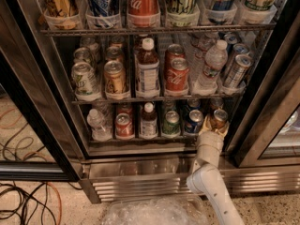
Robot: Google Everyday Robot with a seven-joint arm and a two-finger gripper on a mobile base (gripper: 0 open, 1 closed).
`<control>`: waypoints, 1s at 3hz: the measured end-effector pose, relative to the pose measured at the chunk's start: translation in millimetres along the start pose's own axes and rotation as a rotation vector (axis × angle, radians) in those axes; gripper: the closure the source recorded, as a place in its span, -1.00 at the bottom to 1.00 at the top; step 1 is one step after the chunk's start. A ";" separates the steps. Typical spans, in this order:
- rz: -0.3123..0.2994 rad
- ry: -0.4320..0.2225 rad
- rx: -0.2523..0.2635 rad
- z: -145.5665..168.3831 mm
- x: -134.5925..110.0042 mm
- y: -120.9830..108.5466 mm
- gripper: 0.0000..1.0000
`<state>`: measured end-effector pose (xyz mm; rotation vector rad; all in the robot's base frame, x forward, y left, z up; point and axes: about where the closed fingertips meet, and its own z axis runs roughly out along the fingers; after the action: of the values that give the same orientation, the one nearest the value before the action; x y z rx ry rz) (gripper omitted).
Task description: Pick orange can from bottom shelf of fridge
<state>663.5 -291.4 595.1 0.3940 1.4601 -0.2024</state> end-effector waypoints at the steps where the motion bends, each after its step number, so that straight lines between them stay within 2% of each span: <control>1: -0.004 -0.011 0.004 0.3 -3.7 -1.6 1.00; 3: -0.009 -0.061 0.010 0.7 -24.2 -7.2 1.00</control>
Offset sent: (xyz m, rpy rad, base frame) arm -0.0054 -0.0089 0.0204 -0.0271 -0.0446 -0.0205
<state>658.9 -300.8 618.1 0.3867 1.4014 -0.2276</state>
